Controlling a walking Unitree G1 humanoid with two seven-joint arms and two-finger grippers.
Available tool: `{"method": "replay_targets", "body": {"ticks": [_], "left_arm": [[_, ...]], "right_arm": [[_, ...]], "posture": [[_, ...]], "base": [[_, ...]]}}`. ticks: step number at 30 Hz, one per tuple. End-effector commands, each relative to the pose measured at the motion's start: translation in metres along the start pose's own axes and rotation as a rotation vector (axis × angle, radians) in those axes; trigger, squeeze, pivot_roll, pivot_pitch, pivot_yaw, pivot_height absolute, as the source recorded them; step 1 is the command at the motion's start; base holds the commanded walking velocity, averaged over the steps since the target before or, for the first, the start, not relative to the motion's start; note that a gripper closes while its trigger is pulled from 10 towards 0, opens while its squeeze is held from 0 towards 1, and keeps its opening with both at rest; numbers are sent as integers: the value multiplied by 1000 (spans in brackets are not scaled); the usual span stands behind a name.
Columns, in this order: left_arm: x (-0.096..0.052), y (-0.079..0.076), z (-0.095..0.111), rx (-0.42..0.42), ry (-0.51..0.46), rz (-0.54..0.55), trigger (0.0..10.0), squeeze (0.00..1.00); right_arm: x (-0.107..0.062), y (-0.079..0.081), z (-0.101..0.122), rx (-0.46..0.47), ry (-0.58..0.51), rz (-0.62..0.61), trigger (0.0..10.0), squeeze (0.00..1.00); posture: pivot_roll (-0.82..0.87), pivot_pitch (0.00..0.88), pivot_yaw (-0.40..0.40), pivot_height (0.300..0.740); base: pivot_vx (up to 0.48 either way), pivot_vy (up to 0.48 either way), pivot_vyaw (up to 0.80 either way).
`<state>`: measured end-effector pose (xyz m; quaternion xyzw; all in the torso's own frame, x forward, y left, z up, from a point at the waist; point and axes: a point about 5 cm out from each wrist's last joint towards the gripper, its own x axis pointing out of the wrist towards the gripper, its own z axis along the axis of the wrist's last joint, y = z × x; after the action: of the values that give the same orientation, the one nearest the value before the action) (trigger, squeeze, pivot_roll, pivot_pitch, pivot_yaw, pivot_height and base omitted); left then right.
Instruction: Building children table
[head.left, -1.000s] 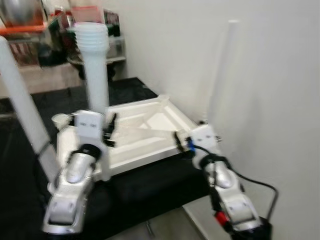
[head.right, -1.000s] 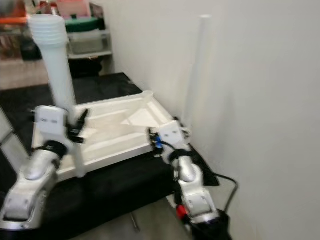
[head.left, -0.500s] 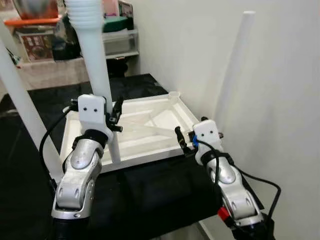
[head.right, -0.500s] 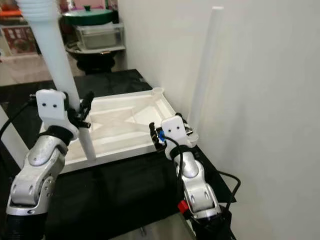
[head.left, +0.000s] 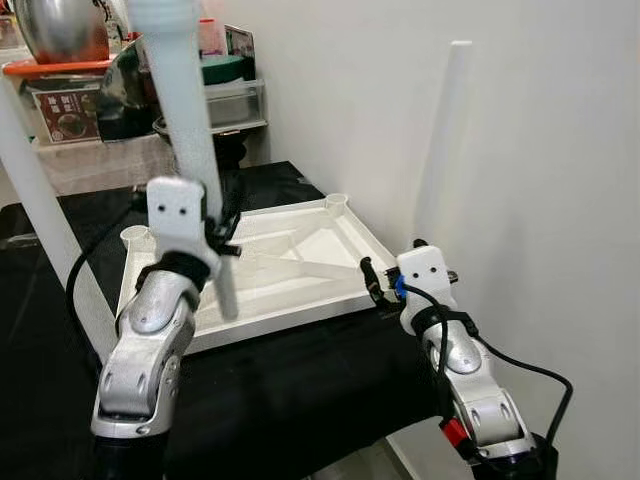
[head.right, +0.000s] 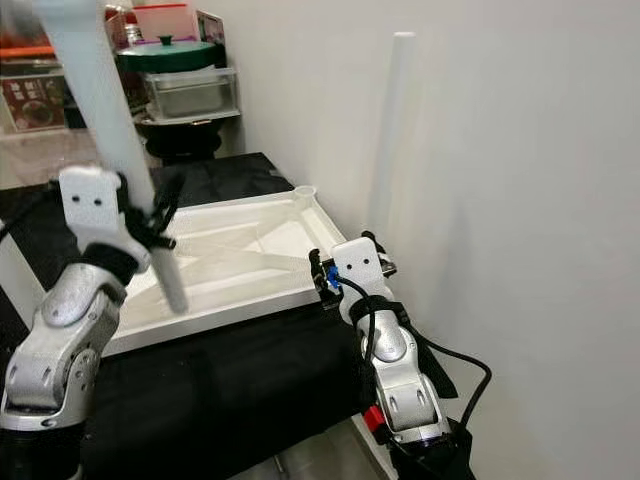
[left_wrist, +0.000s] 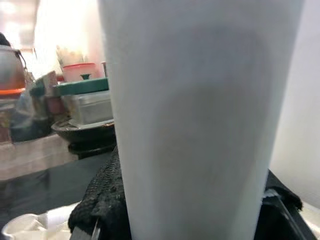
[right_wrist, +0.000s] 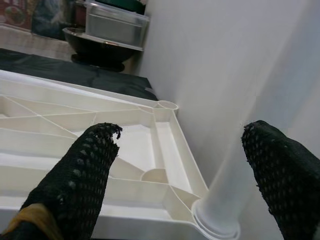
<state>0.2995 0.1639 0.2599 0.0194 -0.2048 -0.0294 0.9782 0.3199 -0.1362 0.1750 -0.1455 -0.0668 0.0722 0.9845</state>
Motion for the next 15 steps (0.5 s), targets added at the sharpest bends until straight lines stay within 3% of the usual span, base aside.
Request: {"method": "replay_targets", "body": {"ticks": [1, 7, 15], "left_arm": [[-1, 5, 5, 24, -39, 7, 10000, 0], [-4, 8, 7, 59, -81, -65, 10000, 0], [-7, 8, 0, 61, -63, -82, 10000, 0]], "right_arm": [[-1, 0, -6, 0, 11, -2, 10000, 0], [-2, -2, -6, 2, -3, -10, 10000, 0], [-4, -2, -7, 0, -1, -11, 10000, 0]], "posture": [[31, 0, -3, 740], [27, 0, -1, 740], [14, 0, -3, 740]], "base": [[0, 0, 0], [0, 0, 0], [0, 0, 0]]}}
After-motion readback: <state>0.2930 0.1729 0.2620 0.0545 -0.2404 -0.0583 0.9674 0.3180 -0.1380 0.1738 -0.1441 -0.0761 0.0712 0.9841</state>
